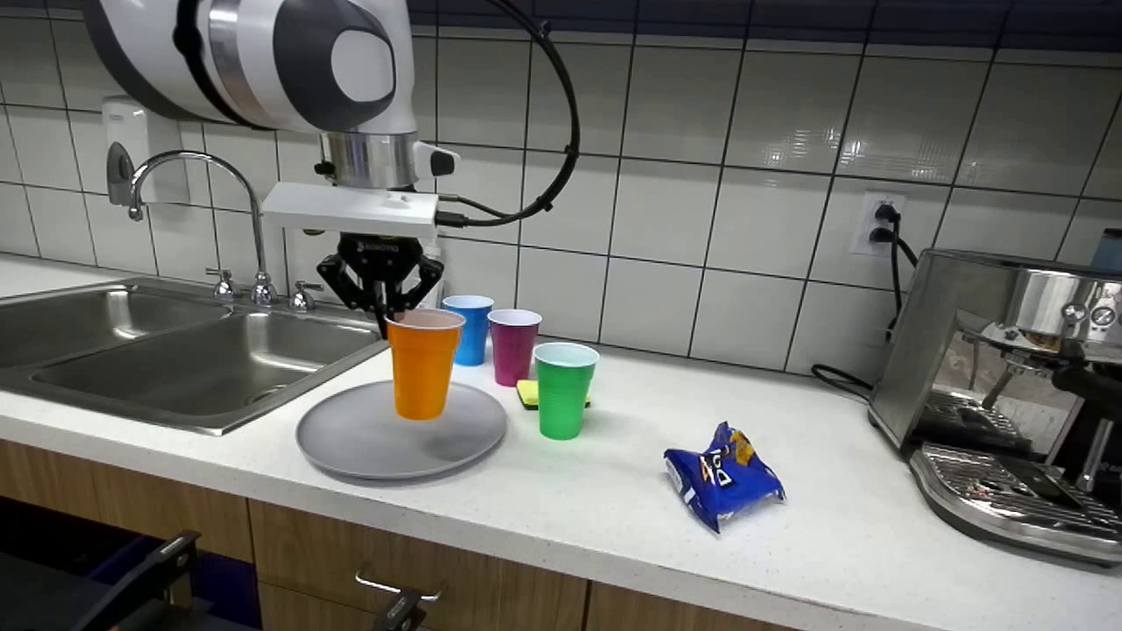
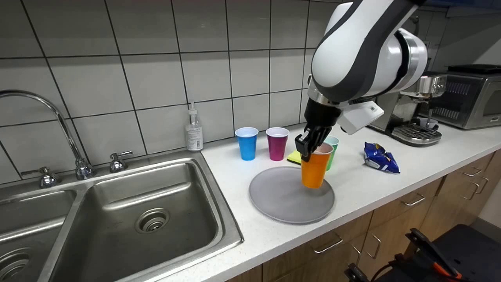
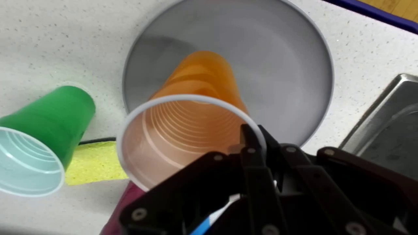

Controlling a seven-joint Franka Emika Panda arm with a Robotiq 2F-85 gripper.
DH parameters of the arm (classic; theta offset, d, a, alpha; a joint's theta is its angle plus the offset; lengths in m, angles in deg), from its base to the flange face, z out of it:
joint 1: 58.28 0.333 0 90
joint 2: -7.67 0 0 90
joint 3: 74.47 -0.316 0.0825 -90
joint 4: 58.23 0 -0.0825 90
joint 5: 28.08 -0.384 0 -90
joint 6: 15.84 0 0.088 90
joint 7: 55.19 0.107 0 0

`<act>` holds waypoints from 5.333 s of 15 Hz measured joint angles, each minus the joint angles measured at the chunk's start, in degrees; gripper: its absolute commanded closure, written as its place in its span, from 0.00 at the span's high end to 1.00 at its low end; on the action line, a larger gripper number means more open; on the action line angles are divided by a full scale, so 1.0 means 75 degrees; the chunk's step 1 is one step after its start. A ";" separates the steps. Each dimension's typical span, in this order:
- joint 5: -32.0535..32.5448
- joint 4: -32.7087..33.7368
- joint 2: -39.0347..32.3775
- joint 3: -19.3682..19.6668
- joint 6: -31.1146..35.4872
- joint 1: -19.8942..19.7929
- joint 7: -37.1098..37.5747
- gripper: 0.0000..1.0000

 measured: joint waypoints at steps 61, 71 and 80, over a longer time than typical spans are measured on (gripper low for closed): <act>-0.2055 -0.0008 -0.1178 -0.0991 0.0701 0.0754 -0.2338 0.89; -0.2409 0.0003 -0.0203 -0.0845 -0.0706 0.0574 -0.2998 1.00; -0.2374 0.0002 0.1068 -0.0137 -0.1643 0.0569 -0.3166 1.00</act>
